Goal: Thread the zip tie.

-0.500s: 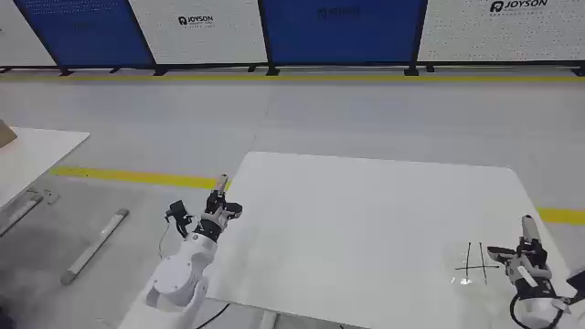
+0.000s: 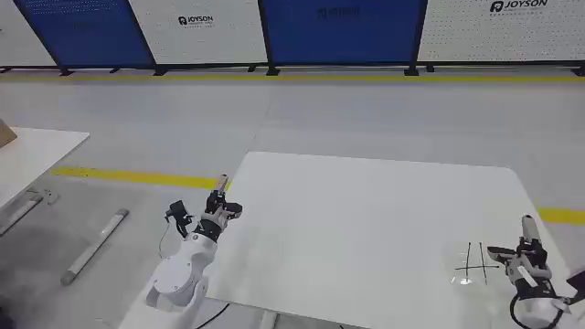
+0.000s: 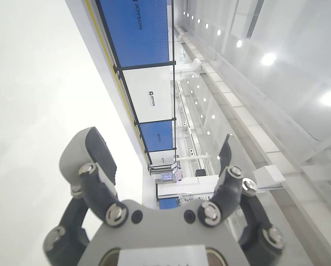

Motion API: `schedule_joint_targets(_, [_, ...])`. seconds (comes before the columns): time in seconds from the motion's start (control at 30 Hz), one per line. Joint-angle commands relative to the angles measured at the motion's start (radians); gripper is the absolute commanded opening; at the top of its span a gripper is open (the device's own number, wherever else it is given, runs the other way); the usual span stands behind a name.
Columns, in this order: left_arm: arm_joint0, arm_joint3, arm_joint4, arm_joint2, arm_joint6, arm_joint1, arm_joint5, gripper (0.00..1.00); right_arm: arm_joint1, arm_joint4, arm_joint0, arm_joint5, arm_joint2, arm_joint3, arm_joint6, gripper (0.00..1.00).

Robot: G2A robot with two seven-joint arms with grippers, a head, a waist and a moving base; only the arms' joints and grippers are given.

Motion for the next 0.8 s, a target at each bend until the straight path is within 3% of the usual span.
schedule_joint_targets(0.0, [0.000,0.000,0.000,0.000,0.000,0.000,0.000,0.78,0.000,0.000,0.000,0.000,0.000,0.000,0.000,1.00])
schedule_joint_targets(0.03, [0.000,0.000,0.000,0.000,0.000,0.000,0.000,1.00,0.000,0.000,0.000,0.000,0.000,0.000,0.000,1.00])
schedule_joint_targets(0.1, [0.000,0.000,0.000,0.000,0.000,0.000,0.000,1.00,0.000,0.000,0.000,0.000,0.000,0.000,0.000,1.00])
schedule_joint_targets(0.13, [0.000,0.000,0.000,0.000,0.000,0.000,0.000,0.78,0.000,0.000,0.000,0.000,0.000,0.000,0.000,1.00])
schedule_joint_targets(0.17, [0.000,0.000,0.000,0.000,0.000,0.000,0.000,0.78,0.000,0.000,0.000,0.000,0.000,0.000,0.000,0.78])
schedule_joint_targets(0.2, [0.000,0.000,0.000,0.000,0.000,0.000,0.000,1.00,0.000,0.000,0.000,0.000,0.000,0.000,0.000,0.78])
schedule_joint_targets(0.23, [0.000,0.000,0.000,0.000,0.000,0.000,0.000,0.78,0.000,0.000,0.000,0.000,0.000,0.000,0.000,1.00])
schedule_joint_targets(0.27, [0.000,0.000,0.000,0.000,0.000,0.000,0.000,0.78,0.000,0.000,0.000,0.000,0.000,0.000,0.000,1.00])
schedule_joint_targets(0.3, [0.000,0.000,0.000,0.000,0.000,0.000,0.000,1.00,0.000,0.000,0.000,0.000,0.000,0.000,0.000,1.00])
schedule_joint_targets(0.33, [0.000,0.000,0.000,0.000,0.000,0.000,0.000,0.78,0.000,0.000,0.000,0.000,0.000,0.000,0.000,0.78])
schedule_joint_targets(0.37, [0.000,0.000,0.000,0.000,0.000,0.000,0.000,1.00,0.000,0.000,0.000,0.000,0.000,0.000,0.000,0.78])
schedule_joint_targets(0.4, [0.000,0.000,0.000,0.000,0.000,0.000,0.000,1.00,0.000,0.000,0.000,0.000,0.000,0.000,0.000,0.78])
schedule_joint_targets(0.43, [0.000,0.000,0.000,0.000,0.000,0.000,0.000,0.78,0.000,0.000,0.000,0.000,0.000,0.000,0.000,1.00])
schedule_joint_targets(0.47, [0.000,0.000,0.000,0.000,0.000,0.000,0.000,0.78,0.000,0.000,0.000,0.000,0.000,0.000,0.000,1.00])
schedule_joint_targets(0.5, [0.000,0.000,0.000,0.000,0.000,0.000,0.000,1.00,0.000,0.000,0.000,0.000,0.000,0.000,0.000,1.00])
schedule_joint_targets(0.63, [0.000,0.000,0.000,0.000,0.000,0.000,0.000,1.00,0.002,-0.034,0.000,0.006,-0.004,0.000,0.017,1.00])
schedule_joint_targets(0.77, [0.000,0.000,0.000,0.000,0.000,0.000,0.000,1.00,0.008,-0.101,0.003,0.026,0.004,-0.002,0.102,1.00])
